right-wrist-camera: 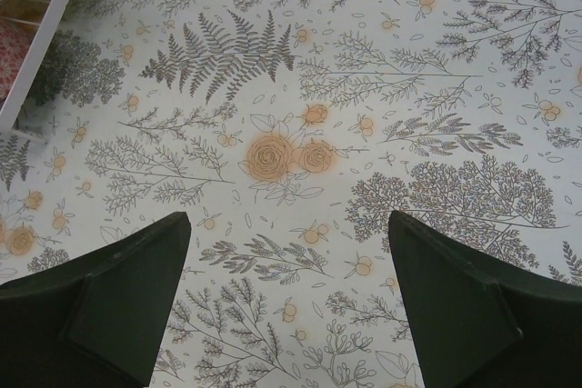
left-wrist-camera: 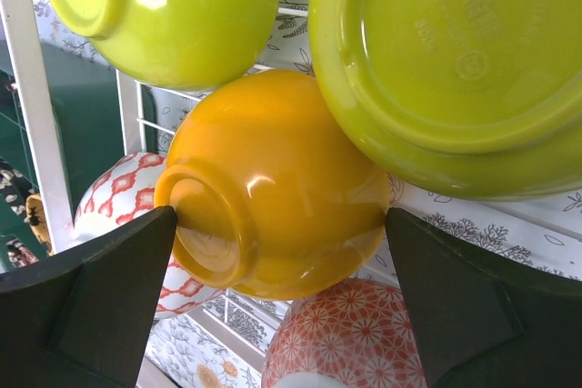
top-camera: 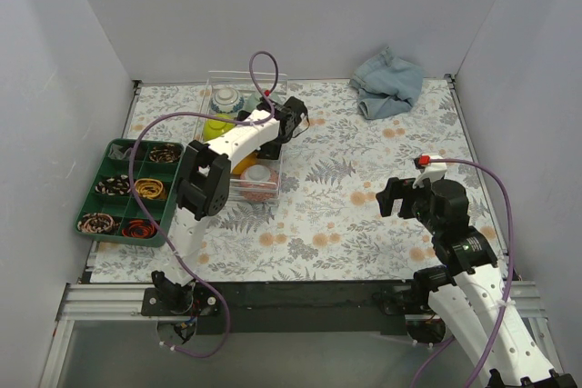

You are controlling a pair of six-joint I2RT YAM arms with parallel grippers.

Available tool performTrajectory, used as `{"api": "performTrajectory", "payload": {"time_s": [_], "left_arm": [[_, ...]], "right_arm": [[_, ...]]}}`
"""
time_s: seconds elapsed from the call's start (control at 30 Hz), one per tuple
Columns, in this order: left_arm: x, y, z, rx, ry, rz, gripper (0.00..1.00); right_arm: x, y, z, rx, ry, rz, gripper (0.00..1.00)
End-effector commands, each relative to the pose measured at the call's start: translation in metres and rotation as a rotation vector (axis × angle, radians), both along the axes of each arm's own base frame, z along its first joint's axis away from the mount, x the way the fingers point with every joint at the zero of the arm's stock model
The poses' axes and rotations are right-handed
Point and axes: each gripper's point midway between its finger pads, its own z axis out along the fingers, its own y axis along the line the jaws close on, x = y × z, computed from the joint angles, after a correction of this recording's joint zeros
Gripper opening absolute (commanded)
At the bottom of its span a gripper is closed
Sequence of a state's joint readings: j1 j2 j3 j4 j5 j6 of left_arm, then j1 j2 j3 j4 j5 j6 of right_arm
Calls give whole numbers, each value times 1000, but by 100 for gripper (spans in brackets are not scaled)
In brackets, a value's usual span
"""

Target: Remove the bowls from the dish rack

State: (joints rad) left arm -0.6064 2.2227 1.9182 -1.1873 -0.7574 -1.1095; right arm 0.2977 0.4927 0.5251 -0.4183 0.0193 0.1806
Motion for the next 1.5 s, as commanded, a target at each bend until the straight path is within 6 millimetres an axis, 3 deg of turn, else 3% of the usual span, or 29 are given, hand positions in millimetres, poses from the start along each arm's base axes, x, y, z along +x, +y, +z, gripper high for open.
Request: {"api": "performTrajectory", "payload": {"time_s": [0.0, 0.17, 0.27, 0.4, 0.6, 0.87, 1.27, 1.47], "left_arm": [[-33, 11, -64, -4, 229, 60, 98], [-29, 10, -61, -6, 217, 50, 98], [-22, 12, -53, 9, 173, 49, 92], [-10, 15, -34, 37, 93, 50, 80], [8, 14, 4, 6, -44, 53, 78], [13, 10, 29, -47, -114, 54, 68], [12, 0, 52, -160, -159, 39, 64], [5, -10, 70, -278, -172, 43, 77]], "right_arm": [[2, 2, 5, 9, -30, 4, 99], [1, 2, 6, 14, -35, 7, 99], [1, 3, 5, 15, -35, 10, 99], [1, 3, 6, 16, -39, 10, 99], [0, 2, 8, 20, -46, 8, 98], [0, 2, 8, 20, -52, 9, 98], [-1, 2, 10, 22, -60, 10, 98], [-2, 3, 11, 25, -62, 14, 98]]}}
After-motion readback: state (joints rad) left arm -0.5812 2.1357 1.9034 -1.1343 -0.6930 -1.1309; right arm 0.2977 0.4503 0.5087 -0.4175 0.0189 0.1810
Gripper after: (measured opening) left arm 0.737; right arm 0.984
